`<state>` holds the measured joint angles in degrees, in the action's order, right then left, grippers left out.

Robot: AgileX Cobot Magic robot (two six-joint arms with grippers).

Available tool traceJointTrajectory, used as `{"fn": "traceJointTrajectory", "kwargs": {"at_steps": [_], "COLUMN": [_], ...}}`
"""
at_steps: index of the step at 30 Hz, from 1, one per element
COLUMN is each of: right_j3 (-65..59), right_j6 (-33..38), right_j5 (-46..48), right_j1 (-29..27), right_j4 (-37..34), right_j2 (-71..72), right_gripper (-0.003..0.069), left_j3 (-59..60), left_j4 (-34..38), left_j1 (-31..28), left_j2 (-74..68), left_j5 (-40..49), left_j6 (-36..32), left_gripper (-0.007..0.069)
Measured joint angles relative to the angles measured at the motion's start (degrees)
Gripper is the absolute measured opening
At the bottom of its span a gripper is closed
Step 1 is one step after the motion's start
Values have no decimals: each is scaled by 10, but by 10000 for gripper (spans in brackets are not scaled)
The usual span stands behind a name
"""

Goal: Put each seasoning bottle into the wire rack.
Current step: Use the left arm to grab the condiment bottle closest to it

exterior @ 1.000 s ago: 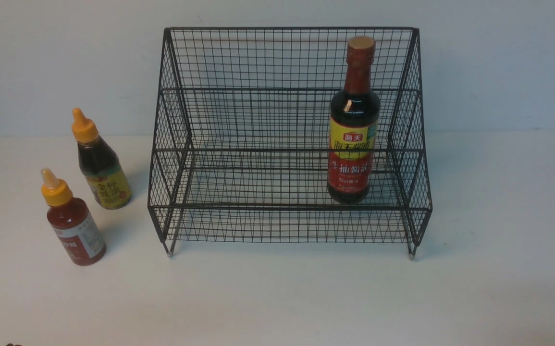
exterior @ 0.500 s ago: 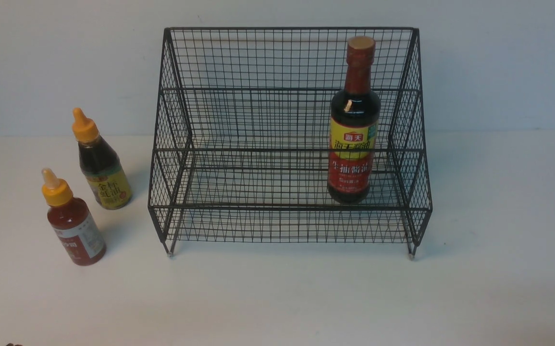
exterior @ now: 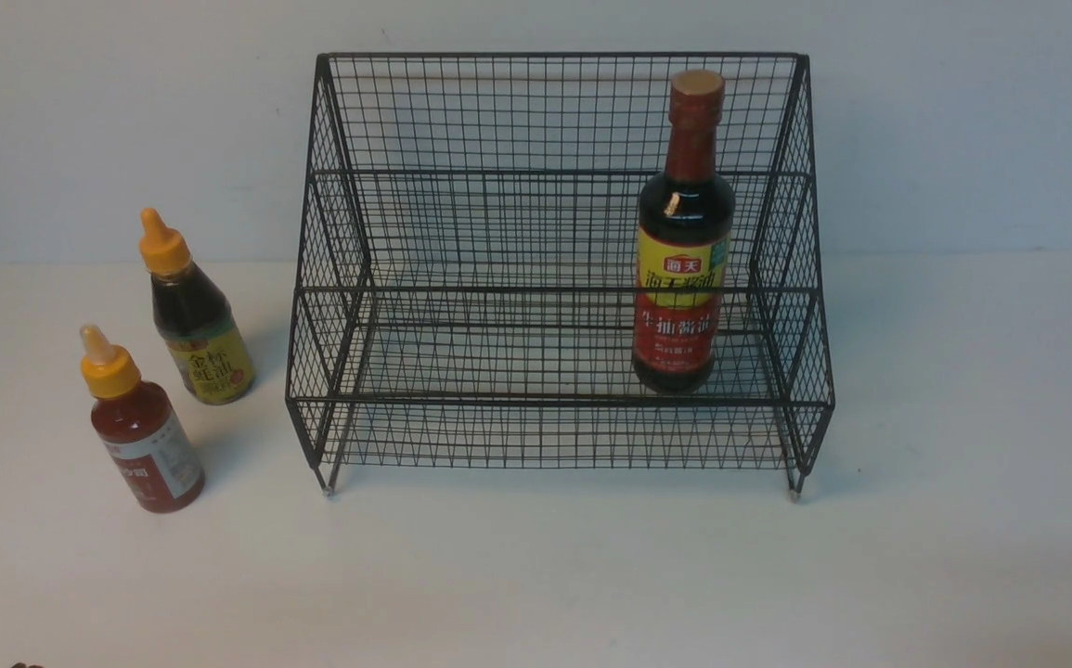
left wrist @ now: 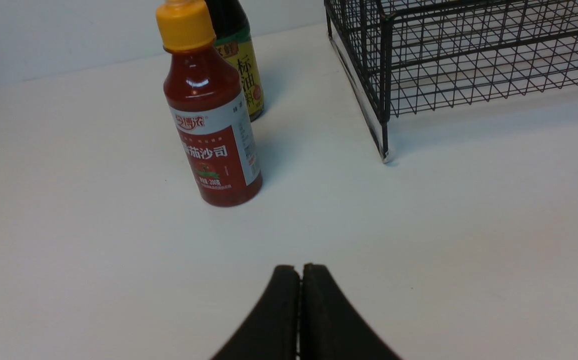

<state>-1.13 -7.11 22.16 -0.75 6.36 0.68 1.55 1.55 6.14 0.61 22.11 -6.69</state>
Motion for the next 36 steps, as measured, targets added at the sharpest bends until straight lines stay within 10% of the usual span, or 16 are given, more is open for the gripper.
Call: {"fn": "traceJointTrajectory", "kwargs": {"at_steps": [7, 21, 36], "right_j3": [0, 0, 0], "right_j6": [0, 0, 0], "right_j5": [0, 0, 0], "right_j1": [0, 0, 0], "right_j4": [0, 1, 1], "right_j2": [0, 0, 0], "right_gripper": [-10, -10, -10], "left_j3": [2, -2, -150], "left_j4": [17, 75, 75], "left_j1": [0, 0, 0], "left_j2": [0, -50, -533], "left_j5": [-29, -521, -666], "left_j6": [5, 12, 11], "left_gripper": [-12, -12, 117]}}
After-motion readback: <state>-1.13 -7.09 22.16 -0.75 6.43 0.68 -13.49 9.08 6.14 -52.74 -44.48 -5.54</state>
